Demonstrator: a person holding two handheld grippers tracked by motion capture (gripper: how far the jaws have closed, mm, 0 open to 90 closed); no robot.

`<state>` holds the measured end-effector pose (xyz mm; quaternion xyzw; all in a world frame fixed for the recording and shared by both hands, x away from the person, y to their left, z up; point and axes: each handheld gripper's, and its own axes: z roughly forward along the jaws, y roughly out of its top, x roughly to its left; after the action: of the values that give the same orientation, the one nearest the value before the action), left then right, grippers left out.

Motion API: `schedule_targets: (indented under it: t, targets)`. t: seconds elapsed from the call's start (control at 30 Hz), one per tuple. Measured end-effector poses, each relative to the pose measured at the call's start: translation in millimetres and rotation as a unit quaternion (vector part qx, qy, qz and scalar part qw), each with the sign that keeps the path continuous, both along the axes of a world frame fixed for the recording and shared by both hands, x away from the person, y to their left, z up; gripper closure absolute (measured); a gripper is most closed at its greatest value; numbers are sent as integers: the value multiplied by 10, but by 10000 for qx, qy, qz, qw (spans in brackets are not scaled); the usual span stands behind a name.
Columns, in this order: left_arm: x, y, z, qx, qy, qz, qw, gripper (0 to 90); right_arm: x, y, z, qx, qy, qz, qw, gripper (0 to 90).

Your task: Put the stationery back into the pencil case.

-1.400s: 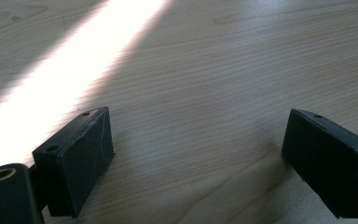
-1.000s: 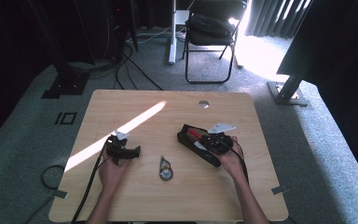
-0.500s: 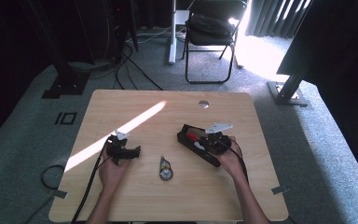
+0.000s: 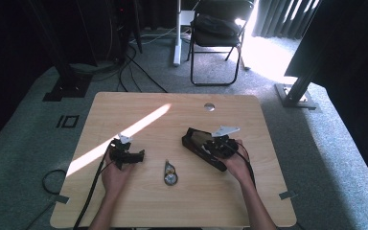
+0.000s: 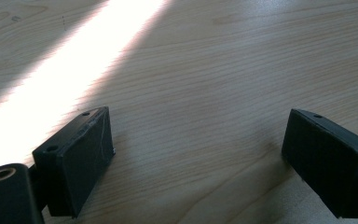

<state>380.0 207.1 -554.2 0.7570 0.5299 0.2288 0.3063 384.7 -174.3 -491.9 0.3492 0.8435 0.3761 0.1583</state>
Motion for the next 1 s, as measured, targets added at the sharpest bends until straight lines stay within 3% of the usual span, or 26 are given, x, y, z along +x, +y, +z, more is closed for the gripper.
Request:
schedule_targets:
  t: [0.5, 1.0]
  targets:
    - [0, 0, 0, 0, -3, 3, 10000, 89, -128, 48, 171, 178, -299, -22, 9994, 687]
    - [0, 0, 0, -1, 0, 0, 10000, 89, -233, 163, 202, 290, -403, 21, 9988, 604]
